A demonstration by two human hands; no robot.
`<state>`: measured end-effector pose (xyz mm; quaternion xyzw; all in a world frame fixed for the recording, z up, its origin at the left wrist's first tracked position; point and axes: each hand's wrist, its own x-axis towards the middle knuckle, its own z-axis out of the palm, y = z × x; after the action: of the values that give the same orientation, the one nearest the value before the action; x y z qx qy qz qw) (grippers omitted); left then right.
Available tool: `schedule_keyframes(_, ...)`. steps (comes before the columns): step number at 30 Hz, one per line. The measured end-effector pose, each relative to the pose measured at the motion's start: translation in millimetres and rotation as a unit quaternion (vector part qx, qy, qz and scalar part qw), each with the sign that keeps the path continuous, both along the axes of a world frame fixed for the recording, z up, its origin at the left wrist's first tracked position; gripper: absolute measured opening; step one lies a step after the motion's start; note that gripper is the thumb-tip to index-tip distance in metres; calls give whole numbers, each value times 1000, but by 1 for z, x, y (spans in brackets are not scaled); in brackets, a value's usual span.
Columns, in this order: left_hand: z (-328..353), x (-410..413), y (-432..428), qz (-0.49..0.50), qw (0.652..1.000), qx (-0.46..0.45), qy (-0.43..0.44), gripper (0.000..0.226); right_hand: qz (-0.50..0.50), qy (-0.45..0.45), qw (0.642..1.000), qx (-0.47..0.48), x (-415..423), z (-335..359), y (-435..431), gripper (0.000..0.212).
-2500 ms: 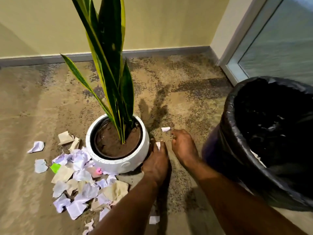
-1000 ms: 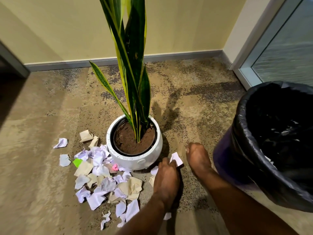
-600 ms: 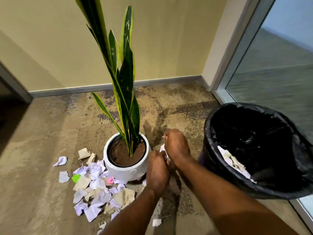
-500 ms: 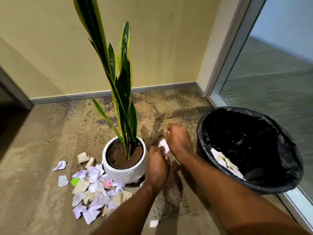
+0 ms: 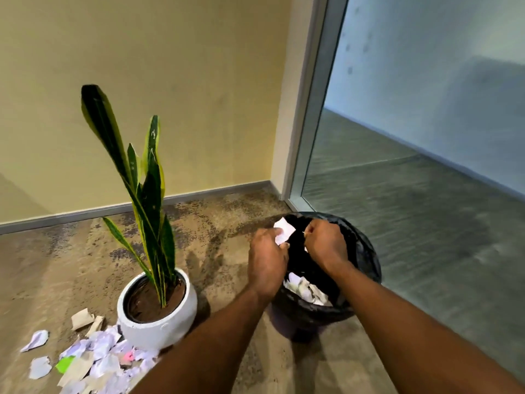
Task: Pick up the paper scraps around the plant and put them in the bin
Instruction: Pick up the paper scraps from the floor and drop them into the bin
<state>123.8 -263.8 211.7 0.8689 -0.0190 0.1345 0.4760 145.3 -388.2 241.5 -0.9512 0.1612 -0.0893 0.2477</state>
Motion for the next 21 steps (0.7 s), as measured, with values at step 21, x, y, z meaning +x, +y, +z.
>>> schedule_keyframes(21,-20,21,-37,-131,985,56,94,38,10,10,999,43,7,-25,-38,16)
